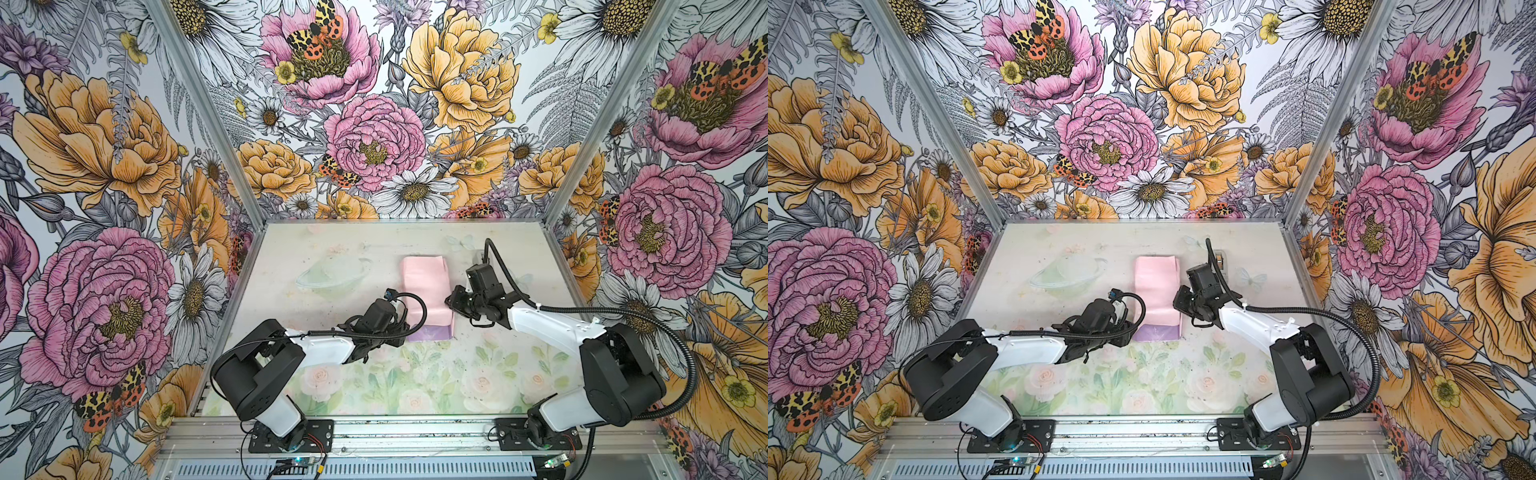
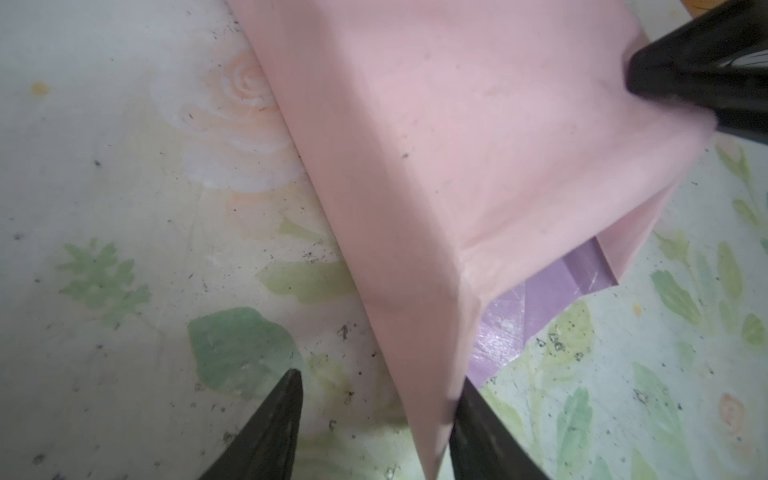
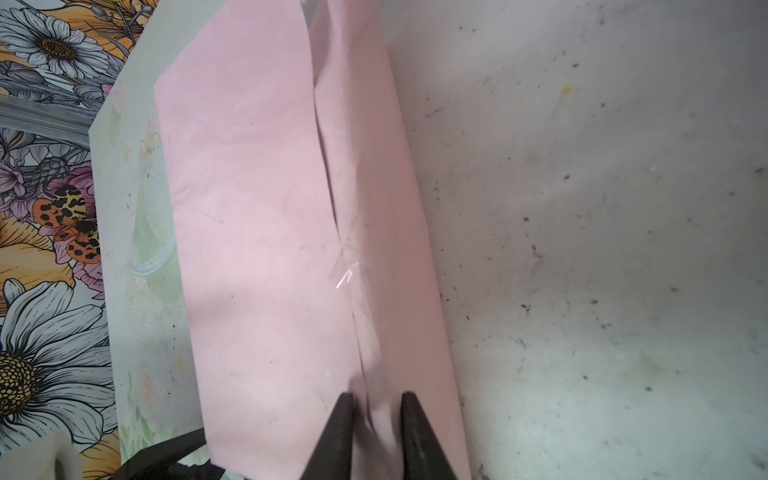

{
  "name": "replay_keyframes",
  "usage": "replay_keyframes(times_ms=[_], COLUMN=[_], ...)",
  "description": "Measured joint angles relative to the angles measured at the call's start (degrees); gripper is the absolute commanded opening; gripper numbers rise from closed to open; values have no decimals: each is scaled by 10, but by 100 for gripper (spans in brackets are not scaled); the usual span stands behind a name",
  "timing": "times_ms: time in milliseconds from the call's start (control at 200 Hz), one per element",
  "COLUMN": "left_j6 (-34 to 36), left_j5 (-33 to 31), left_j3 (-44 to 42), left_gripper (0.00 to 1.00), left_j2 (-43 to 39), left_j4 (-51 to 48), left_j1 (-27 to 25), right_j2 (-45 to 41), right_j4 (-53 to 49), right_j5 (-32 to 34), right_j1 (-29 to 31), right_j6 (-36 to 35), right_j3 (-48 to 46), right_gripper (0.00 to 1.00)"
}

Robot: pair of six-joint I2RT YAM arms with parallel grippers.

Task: Wrap the gift box in paper

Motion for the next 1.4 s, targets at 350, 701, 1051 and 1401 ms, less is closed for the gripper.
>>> replay_keyframes(times_ms=[350,701,1051,1401], left_j6=[-19,-44,-65,-103], left_j5=[-46,-78,-118,-148], left_j3=[22,50,37,-36], left_gripper=[38,0,41,34], left_j2=[33,67,40,-138], left_j4=[12,17,12,-63], left_j1=[-21,-36,-51,-23], right_j2=[-11,-22,-22,-22], right_j4=[1,9,10,10], right_j5=[9,15,19,19], right_j1=[6,12,15,15], right_j6=[16,35,36,36], right_j3=[-10,-24,-24,-24], right_gripper=[22,22,22,22])
